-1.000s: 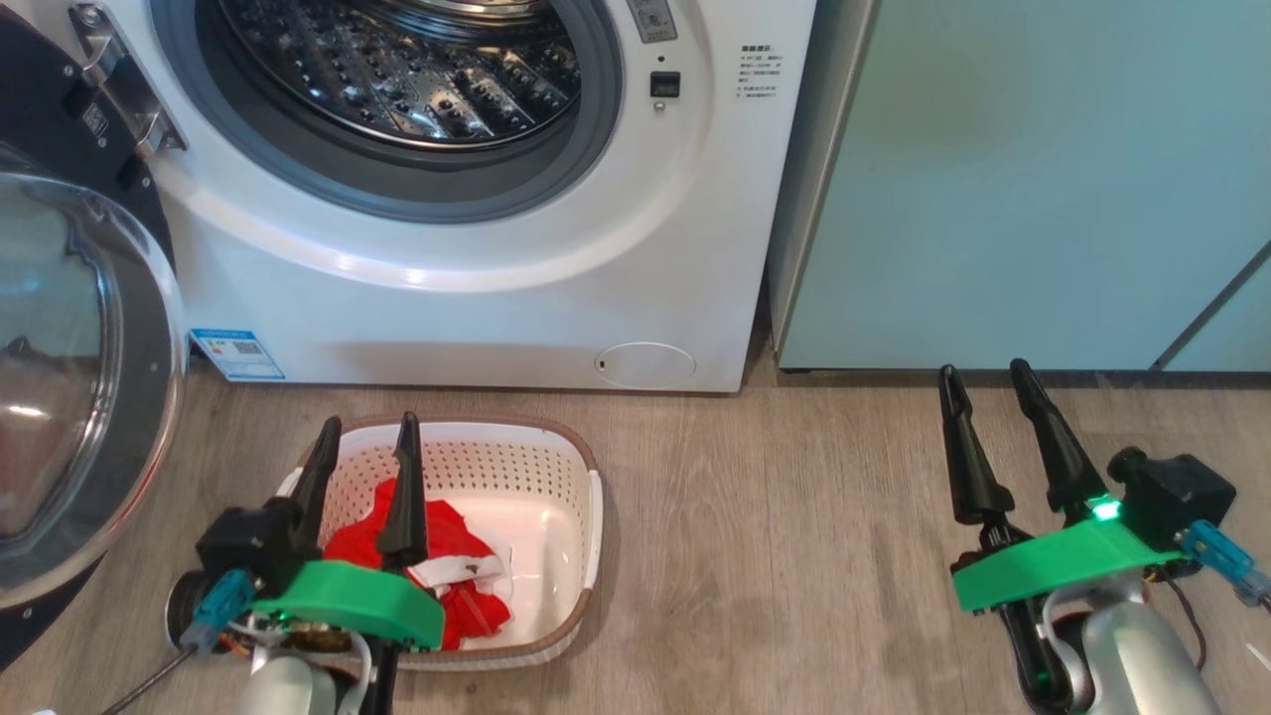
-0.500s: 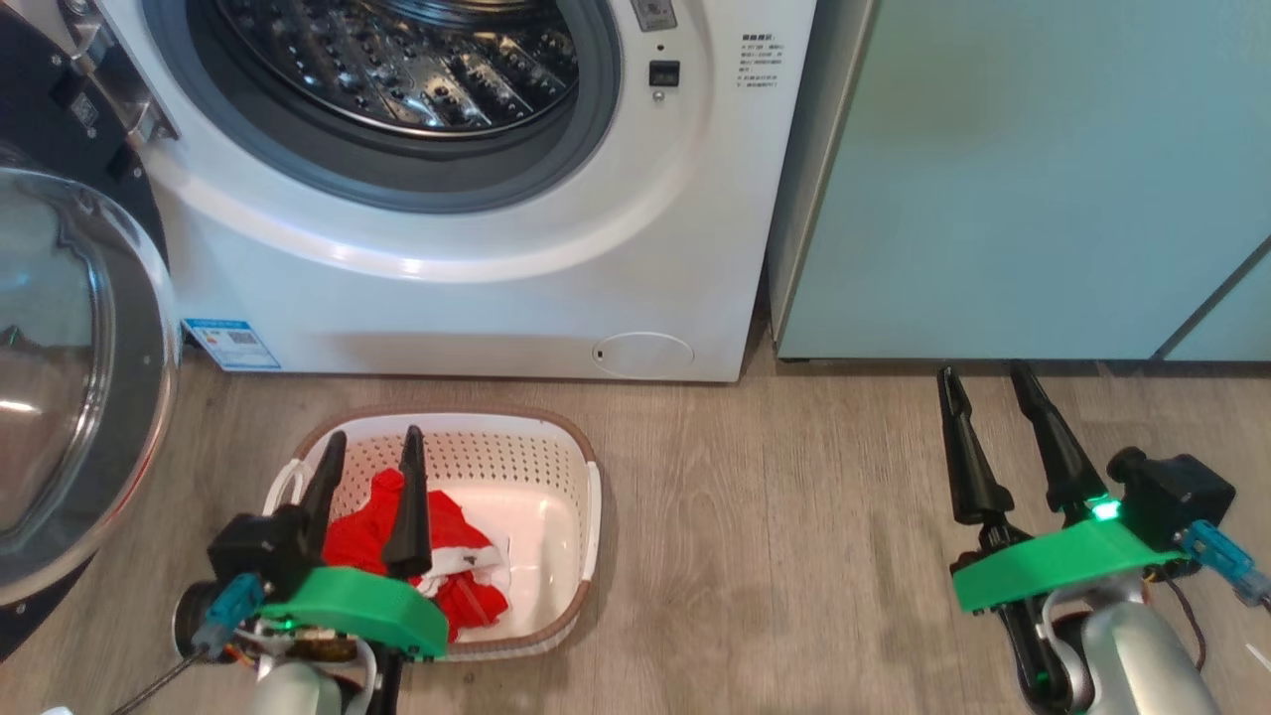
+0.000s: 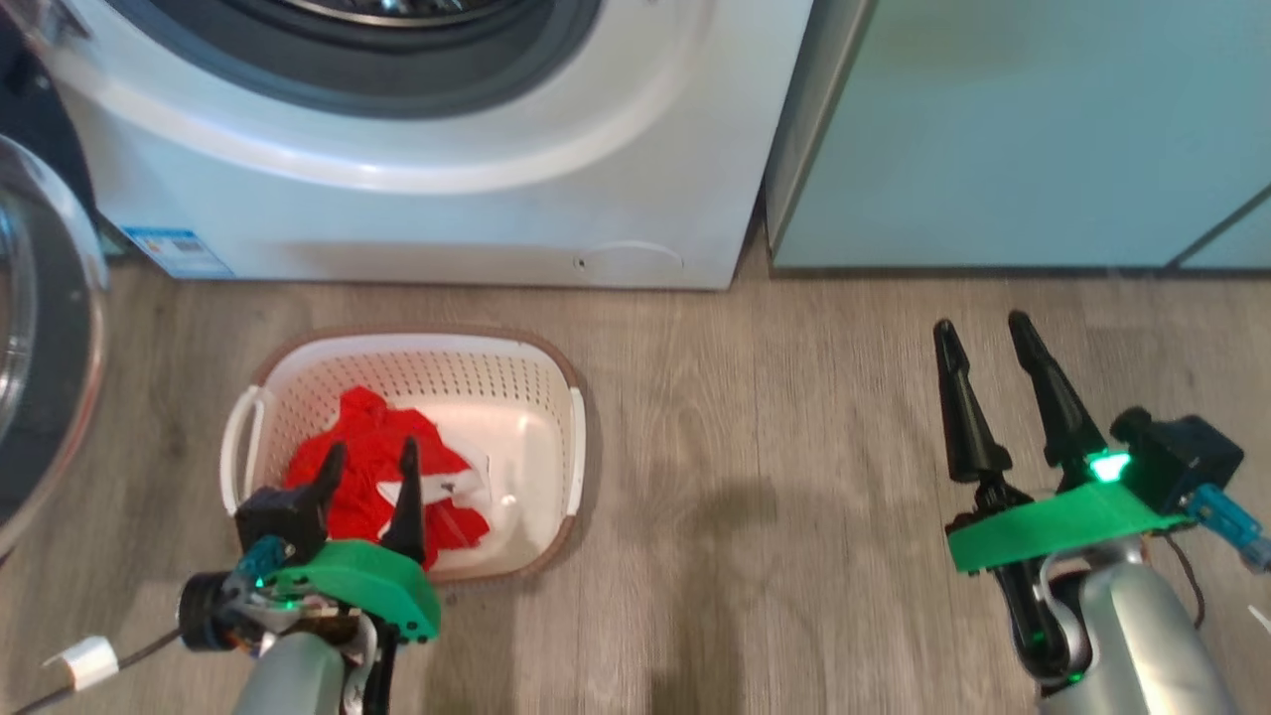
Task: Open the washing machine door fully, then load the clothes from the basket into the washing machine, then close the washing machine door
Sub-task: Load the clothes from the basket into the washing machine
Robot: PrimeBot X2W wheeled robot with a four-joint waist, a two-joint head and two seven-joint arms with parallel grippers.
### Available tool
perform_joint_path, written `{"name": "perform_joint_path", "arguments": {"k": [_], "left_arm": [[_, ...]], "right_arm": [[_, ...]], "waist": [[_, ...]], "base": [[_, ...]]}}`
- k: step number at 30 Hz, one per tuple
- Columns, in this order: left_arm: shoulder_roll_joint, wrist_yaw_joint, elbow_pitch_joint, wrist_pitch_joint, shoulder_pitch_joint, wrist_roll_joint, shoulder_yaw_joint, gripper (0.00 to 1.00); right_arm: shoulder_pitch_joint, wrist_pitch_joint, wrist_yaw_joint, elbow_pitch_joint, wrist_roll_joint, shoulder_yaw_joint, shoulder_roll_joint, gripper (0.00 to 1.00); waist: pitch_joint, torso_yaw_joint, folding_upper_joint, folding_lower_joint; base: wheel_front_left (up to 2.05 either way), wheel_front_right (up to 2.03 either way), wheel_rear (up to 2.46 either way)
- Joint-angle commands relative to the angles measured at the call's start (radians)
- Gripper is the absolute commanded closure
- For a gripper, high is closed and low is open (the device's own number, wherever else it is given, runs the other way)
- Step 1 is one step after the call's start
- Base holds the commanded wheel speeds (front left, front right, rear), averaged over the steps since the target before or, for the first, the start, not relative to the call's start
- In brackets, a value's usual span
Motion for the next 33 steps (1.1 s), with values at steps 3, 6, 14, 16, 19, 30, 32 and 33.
{"name": "perform_joint_path", "arguments": {"k": [3, 6, 14, 16, 19, 30, 32, 33], "left_arm": [[0.016, 0.002, 0.082, -0.005, -0.076, 0.043, 0.058, 0.00], [0.030, 0.000, 0.198, -0.005, -0.131, 0.071, 0.064, 0.00], [0.086, -0.009, 0.437, -0.005, -0.297, 0.132, 0.041, 0.00], [0.105, -0.014, 0.505, -0.005, -0.346, 0.151, 0.025, 0.00], [0.132, -0.021, 0.603, -0.005, -0.422, 0.169, 0.007, 0.00], [0.230, -0.027, 0.814, 0.082, -0.636, 0.197, -0.028, 0.00], [0.253, -0.019, 0.829, 0.112, -0.669, 0.194, -0.028, 0.00], [0.259, -0.019, 0.834, 0.127, -0.677, 0.190, -0.025, 0.00]], "right_arm": [[-0.049, -0.009, 0.000, -0.040, 0.002, 0.034, -0.006, 0.00], [-0.064, -0.009, 0.000, -0.042, 0.007, 0.040, -0.006, 0.00], [-0.094, -0.009, 0.000, -0.052, 0.014, 0.057, -0.004, 0.00], [-0.104, -0.009, 0.000, -0.056, 0.016, 0.061, -0.003, 0.00], [-0.119, -0.009, 0.000, -0.060, 0.021, 0.066, -0.002, 0.00], [-0.163, -0.009, 0.000, -0.074, 0.043, 0.090, 0.007, 0.00], [-0.174, -0.009, 0.000, -0.074, 0.050, 0.100, 0.010, 0.00], [-0.177, -0.009, 0.000, -0.074, 0.054, 0.102, 0.011, 0.00]], "waist": [[0.086, -0.030, 0.0000, 0.0000], [0.135, -0.047, 0.0000, 0.0000], [0.258, -0.078, 0.0000, 0.0000], [0.293, -0.087, 0.0000, 0.0000], [0.345, -0.101, 0.0000, 0.0000], [0.513, -0.163, 0.0000, 0.0000], [0.545, -0.181, 0.0000, 0.0000], [0.555, -0.186, 0.0000, 0.0000]], "base": [[0.00, 0.00, 0.00], [0.00, 0.00, 0.00], [0.00, 0.00, 0.00], [0.00, 0.00, 0.00], [0.00, 0.00, 0.00], [0.00, 0.00, 0.00], [0.00, 0.00, 0.00], [0.00, 0.00, 0.00]]}}
